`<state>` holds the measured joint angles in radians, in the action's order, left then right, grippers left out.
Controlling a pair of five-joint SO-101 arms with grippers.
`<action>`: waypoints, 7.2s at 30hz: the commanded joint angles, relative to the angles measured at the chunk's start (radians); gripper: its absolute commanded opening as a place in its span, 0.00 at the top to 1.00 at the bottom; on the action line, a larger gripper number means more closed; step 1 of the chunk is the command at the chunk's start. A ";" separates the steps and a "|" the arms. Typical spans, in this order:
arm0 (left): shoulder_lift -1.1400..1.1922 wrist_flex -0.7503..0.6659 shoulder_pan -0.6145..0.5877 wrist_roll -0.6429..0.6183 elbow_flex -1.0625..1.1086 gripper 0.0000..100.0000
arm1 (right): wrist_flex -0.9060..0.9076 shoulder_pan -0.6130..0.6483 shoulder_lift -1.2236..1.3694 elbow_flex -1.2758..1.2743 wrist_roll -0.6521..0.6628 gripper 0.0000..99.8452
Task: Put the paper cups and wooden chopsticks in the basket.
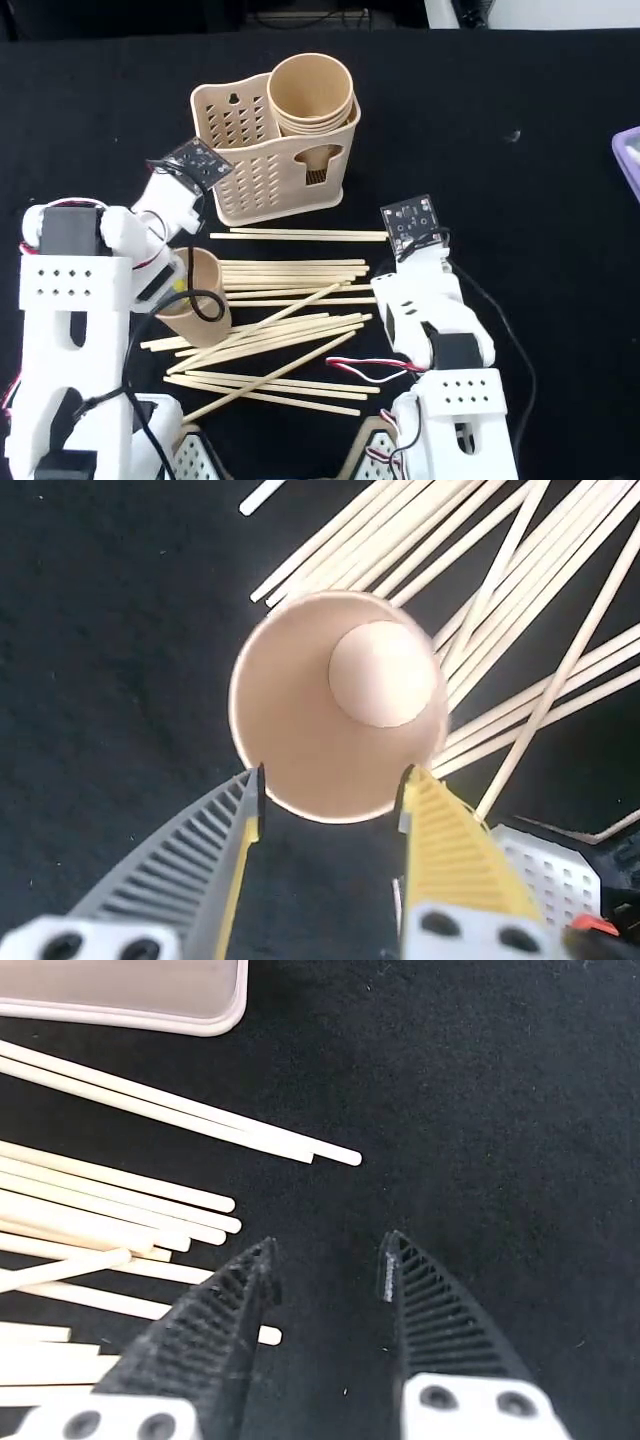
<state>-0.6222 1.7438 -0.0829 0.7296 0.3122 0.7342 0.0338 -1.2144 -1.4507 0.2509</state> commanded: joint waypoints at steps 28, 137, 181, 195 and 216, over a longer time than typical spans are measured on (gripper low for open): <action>-0.028 -0.054 0.024 -0.005 -0.065 0.77 | -0.026 -0.005 -0.022 0.002 0.002 0.82; 0.408 -0.802 0.343 -0.987 -0.691 0.85 | -0.028 -0.005 -0.024 -0.007 0.002 0.82; 0.836 -0.218 0.410 -0.876 -1.190 0.87 | -0.044 -0.008 -0.022 -0.010 0.002 0.82; 0.717 -0.259 0.403 -0.873 -1.194 0.87 | -0.041 -0.008 -0.022 -0.010 0.002 0.82; 0.305 -0.034 -0.232 -0.615 -0.311 0.87 | 0.494 0.094 -0.012 0.406 0.341 0.82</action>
<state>-0.2386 1.7530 -0.2317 0.0130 -0.3475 1.1040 0.0384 -1.2175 -1.1254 0.3982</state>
